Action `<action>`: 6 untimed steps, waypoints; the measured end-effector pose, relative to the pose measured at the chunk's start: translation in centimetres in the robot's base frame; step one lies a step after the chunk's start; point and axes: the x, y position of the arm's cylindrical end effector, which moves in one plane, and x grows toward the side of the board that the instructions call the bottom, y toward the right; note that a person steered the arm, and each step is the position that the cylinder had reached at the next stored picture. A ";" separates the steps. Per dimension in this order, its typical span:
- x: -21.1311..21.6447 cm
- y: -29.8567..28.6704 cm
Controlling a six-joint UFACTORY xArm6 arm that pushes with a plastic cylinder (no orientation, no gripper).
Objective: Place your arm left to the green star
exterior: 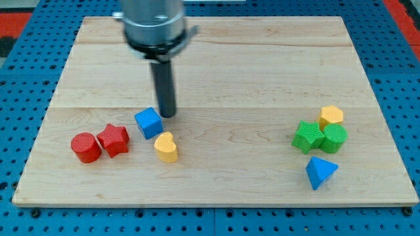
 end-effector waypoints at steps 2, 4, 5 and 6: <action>1.4 2.8; 2.3 14.4; 4.9 18.9; 5.0 19.0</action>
